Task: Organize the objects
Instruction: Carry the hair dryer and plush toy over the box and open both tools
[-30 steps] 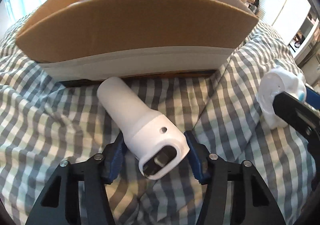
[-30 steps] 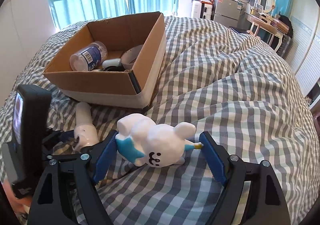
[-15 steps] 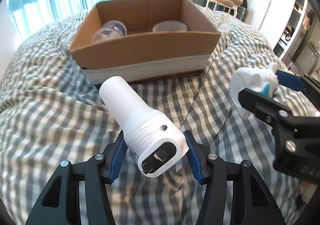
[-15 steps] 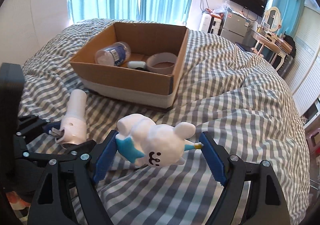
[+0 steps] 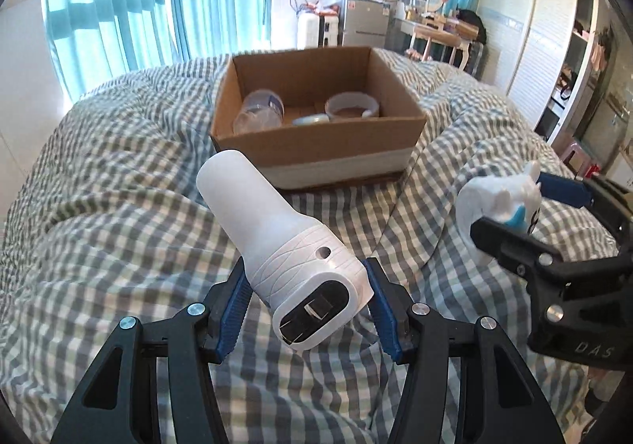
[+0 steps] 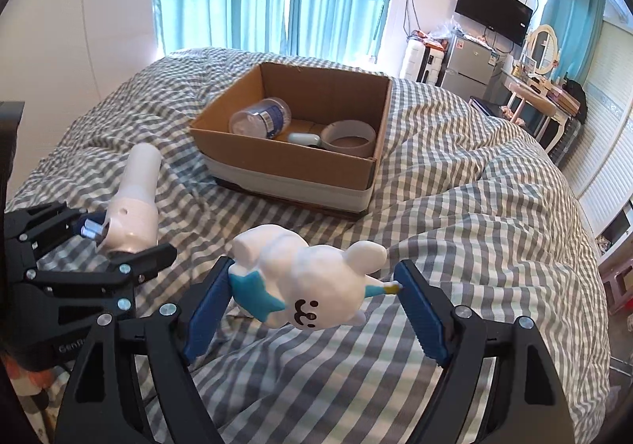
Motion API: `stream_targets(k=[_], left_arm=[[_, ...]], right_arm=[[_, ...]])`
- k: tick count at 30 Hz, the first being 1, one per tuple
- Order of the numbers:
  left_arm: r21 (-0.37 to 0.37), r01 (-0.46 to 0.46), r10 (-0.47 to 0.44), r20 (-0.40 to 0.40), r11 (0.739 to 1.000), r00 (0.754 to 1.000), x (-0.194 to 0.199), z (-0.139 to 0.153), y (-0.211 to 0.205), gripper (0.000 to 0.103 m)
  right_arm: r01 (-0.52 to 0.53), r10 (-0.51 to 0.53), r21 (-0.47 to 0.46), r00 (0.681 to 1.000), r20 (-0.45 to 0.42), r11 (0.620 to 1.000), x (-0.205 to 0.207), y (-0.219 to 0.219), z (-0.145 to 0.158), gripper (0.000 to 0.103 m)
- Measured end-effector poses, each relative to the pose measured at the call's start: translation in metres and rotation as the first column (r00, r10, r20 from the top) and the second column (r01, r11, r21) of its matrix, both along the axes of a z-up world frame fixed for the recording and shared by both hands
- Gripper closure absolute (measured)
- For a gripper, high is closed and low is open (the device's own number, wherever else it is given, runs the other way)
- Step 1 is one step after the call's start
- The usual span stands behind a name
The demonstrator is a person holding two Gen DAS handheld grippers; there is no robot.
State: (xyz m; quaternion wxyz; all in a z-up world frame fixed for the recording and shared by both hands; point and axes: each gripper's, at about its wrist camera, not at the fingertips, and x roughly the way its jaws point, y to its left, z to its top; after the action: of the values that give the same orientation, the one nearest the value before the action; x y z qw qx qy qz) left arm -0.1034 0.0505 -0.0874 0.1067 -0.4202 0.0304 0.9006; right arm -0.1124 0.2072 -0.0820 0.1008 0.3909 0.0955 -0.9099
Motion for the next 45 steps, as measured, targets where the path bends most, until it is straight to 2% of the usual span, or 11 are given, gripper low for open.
stream_targets(k=[8, 14, 19, 26, 31, 38, 45], left_arm=[[0.006, -0.017, 0.018, -0.074, 1.000, 0.997, 0.006, 0.031, -0.019, 0.046], [-0.006, -0.008, 0.007, -0.122, 1.000, 0.992, -0.010, 0.056, -0.026, 0.046], [0.020, 0.026, -0.023, -0.136, 0.999, 0.990, -0.032, 0.076, -0.028, 0.046], [-0.016, 0.041, -0.043, -0.191, 0.999, 0.981, -0.082, 0.099, -0.015, 0.046], [-0.038, 0.045, -0.052, -0.210, 0.998, 0.976, -0.120, 0.097, -0.006, 0.046], [-0.020, 0.081, -0.083, -0.161, 0.997, 0.983, -0.177, 0.073, 0.006, 0.046], [-0.028, 0.123, -0.125, -0.101, 0.992, 0.987, -0.228, 0.045, 0.016, 0.046]], right_arm=[[-0.034, 0.033, -0.062, 0.999, -0.022, 0.998, 0.010, -0.001, 0.021, 0.021], [-0.064, 0.059, -0.078, 0.996, -0.068, 0.995, -0.002, -0.001, 0.046, 0.021], [-0.077, 0.066, -0.102, 0.992, -0.112, 0.992, -0.029, 0.000, 0.071, 0.021], [-0.075, 0.055, -0.123, 0.986, -0.157, 0.990, -0.082, -0.002, 0.094, 0.021], [-0.060, 0.039, -0.136, 0.987, -0.154, 0.989, -0.130, -0.003, 0.097, 0.021], [-0.035, 0.017, -0.161, 0.994, -0.111, 0.986, -0.196, -0.005, 0.083, 0.021], [-0.014, 0.009, -0.166, 0.999, -0.033, 0.986, -0.261, -0.002, 0.056, 0.021]])
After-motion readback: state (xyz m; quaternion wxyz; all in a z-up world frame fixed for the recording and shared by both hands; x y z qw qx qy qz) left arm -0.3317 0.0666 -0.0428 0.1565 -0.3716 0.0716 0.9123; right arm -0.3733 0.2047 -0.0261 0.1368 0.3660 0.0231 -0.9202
